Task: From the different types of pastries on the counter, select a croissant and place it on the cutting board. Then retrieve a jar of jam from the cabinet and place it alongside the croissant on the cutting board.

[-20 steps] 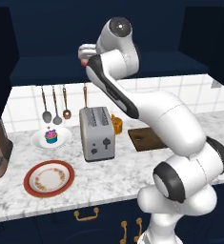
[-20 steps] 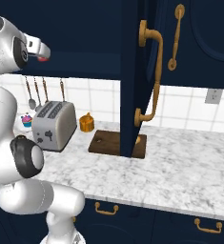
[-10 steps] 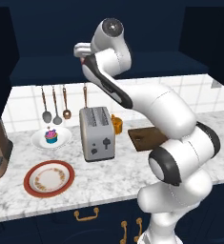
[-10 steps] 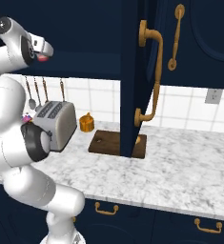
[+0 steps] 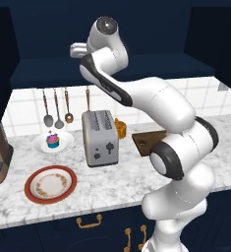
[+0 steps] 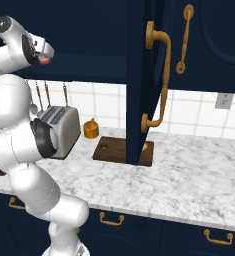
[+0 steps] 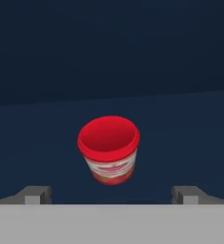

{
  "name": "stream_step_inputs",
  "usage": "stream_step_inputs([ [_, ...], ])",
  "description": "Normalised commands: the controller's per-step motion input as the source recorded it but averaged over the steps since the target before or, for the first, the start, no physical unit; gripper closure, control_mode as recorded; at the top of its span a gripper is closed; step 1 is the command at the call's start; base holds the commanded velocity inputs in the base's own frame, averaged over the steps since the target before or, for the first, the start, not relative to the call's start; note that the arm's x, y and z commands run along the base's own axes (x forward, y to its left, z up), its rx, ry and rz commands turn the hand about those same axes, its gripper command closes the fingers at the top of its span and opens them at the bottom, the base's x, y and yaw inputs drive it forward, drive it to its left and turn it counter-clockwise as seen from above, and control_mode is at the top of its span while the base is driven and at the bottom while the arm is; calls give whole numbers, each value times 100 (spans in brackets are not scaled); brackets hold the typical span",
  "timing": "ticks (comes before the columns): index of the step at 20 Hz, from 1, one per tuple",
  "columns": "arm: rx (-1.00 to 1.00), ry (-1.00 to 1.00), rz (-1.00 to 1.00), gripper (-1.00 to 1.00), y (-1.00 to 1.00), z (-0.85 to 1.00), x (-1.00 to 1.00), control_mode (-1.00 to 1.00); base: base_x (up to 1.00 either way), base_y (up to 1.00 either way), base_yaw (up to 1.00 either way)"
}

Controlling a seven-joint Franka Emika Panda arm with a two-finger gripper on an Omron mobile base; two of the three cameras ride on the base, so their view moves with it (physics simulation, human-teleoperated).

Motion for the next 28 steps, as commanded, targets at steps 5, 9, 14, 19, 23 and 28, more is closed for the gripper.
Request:
stream_step_inputs([
  [5,0,4,-2,-100,0,-13,20,-100,0,0,0],
  [9,0,11,-1,-100,0,-40,12,-100,0,0,0],
  [14,0,7,0,-100,0,-24,19,-100,0,0,0],
  [19,0,1,0,-100,0,-2,29,-100,0,0,0],
  [23,0,0,0,-100,0,0,34,-100,0,0,0],
  [28,0,0,0,-100,0,0,28,-100,0,0,0],
])
